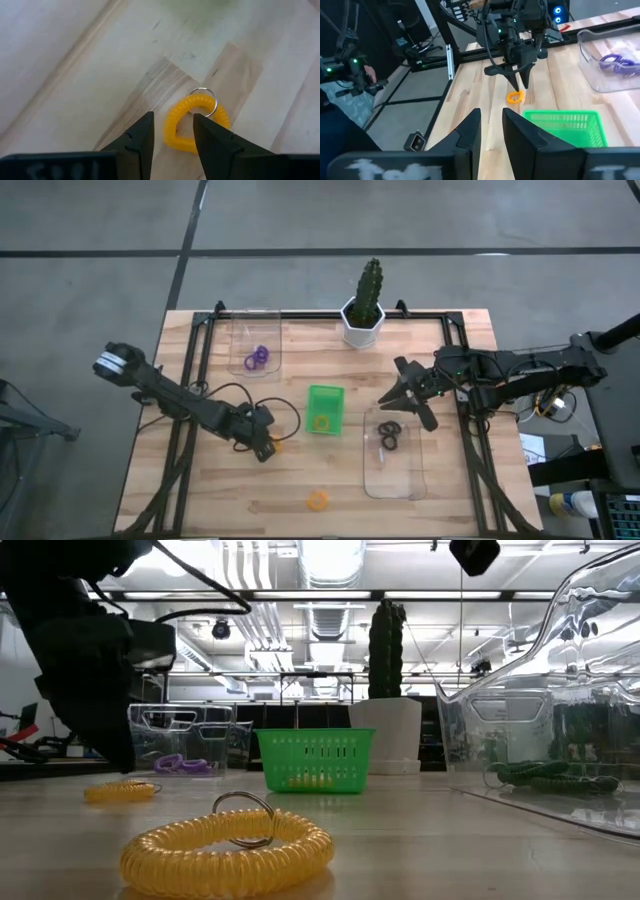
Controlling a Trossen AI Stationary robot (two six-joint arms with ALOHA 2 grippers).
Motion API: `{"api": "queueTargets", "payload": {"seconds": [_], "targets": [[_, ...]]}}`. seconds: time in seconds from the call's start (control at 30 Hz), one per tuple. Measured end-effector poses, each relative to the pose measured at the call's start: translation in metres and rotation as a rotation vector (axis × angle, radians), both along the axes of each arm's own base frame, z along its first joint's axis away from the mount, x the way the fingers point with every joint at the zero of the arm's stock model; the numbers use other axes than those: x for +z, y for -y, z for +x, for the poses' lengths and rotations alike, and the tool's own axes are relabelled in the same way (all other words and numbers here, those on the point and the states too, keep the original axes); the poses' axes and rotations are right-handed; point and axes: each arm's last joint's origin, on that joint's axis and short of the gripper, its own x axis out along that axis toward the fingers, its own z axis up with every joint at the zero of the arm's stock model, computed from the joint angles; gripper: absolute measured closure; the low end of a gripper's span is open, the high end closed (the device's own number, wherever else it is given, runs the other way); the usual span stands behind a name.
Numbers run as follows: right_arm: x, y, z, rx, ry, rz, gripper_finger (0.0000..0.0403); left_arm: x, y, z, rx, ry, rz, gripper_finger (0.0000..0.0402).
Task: Sort spring keychains
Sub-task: Put the top orange spring keychain into the green bin
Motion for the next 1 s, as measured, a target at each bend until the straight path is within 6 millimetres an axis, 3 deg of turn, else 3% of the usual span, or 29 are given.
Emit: {"api": "queueTargets", "payload": {"seconds": [0.3,0.63,0.87,1.0], "targets": [[-0.023,0.000,-0.002,-0.003,-0.023,0.011,0.0317,-0.008,0.002,0.003,0.049,-0.034,-0.058,0.0273],[-0.015,0.001,-0.010,0.025,0.053,-0.059,0.0327,-0.023,0.004,0.006,0.084,-0.104,-0.070,0.0273],[-0.003,0.002,-0.031,0.030,0.148,-0.082,0.0334,-0.027,0.005,0.006,0.090,-0.120,-0.065,0.0273],[-0.006,0.004,-0.045,0.027,0.180,-0.076,0.0331,-0.028,0.004,0.006,0.092,-0.122,-0.064,0.0273]]}}
